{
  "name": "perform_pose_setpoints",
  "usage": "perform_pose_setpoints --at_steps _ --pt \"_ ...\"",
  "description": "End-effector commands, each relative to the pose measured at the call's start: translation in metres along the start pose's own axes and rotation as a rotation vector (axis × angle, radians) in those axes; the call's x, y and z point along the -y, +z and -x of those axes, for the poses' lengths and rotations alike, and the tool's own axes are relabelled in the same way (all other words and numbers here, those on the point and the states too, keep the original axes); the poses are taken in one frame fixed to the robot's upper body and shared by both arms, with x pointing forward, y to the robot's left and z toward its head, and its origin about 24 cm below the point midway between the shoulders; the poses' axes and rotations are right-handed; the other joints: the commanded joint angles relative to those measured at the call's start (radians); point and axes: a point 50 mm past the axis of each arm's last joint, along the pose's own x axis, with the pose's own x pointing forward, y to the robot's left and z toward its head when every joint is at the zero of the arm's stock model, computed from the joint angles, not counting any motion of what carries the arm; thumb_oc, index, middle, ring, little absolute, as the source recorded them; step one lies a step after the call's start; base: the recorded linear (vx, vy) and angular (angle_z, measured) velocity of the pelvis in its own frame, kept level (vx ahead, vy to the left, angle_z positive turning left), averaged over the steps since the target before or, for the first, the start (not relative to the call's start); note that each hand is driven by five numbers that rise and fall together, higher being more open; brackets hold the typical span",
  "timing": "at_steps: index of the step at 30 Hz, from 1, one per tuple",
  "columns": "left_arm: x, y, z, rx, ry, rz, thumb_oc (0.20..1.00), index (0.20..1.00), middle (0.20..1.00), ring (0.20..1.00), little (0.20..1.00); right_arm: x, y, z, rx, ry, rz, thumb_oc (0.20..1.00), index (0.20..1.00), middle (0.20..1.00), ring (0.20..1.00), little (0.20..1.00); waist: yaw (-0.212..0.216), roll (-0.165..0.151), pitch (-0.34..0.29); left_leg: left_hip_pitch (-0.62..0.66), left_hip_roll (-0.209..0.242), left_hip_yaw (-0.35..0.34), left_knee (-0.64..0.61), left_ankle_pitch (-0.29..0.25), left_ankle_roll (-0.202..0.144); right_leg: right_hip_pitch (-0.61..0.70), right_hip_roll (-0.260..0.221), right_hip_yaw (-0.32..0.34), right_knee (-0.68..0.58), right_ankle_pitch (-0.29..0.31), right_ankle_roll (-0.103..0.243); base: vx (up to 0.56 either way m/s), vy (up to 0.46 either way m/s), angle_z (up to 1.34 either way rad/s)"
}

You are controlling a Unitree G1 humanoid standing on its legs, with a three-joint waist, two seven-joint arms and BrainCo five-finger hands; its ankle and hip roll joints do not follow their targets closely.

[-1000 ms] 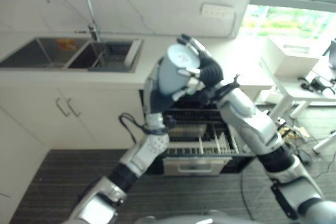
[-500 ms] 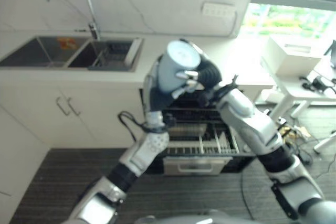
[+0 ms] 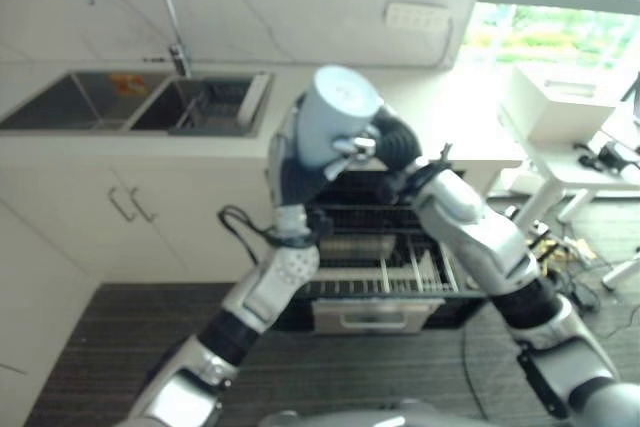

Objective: Place the dishes in the dishwasher.

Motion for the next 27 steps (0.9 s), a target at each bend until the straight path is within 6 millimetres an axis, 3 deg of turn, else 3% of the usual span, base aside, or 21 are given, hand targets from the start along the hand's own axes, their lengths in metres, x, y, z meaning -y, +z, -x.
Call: perform_pose_setpoints --at_steps 1,22,24,27 --pt "-0.004 0.028 -0.029 0.146 0.035 0.086 0.2 0.2 0.2 0.2 0.2 -0.012 0.036 -0.009 0.157 0.062 0.056 0.2 0.2 0.2 0.2 0.2 0.023 -0.012 0.007 -0.005 0.033 -0.008 0.071 -0.123 -0.017 0.069 -0.039 -0.024 -0.049 -0.023 0.065 0.0 0.0 0.0" --pt "0.0 0.032 -0.031 0.13 -0.03 0.118 0.2 0.2 0.2 0.2 0.2 -0.015 0.046 -0.009 0.227 0.063 0.116 0.2 0.2 0.2 0.2 0.2 0.022 -0.004 0.011 -0.006 0.033 -0.004 0.071 -0.122 -0.016 0.066 -0.044 -0.03 -0.049 -0.02 0.067 -0.01 0.0 0.0" --pt "-0.001 0.033 -0.031 0.12 -0.056 0.128 1.0 1.0 1.0 1.0 1.0 -0.013 0.044 -0.006 0.227 0.052 0.122 0.2 0.2 0.2 0.2 0.2 0.018 -0.001 0.01 -0.006 0.034 -0.003 0.071 -0.122 -0.017 0.063 -0.043 -0.029 -0.049 -0.02 0.067 0.0 0.0 0.0" --pt "-0.003 0.027 -0.026 0.118 -0.043 0.125 1.0 1.0 1.0 1.0 1.0 -0.008 0.04 -0.003 0.222 0.022 0.139 0.2 0.2 0.2 0.2 0.2 0.015 0.001 0.012 -0.006 0.036 0.002 0.071 -0.121 -0.016 0.062 -0.043 -0.026 -0.049 -0.019 0.067 0.0 0.0 0.0"
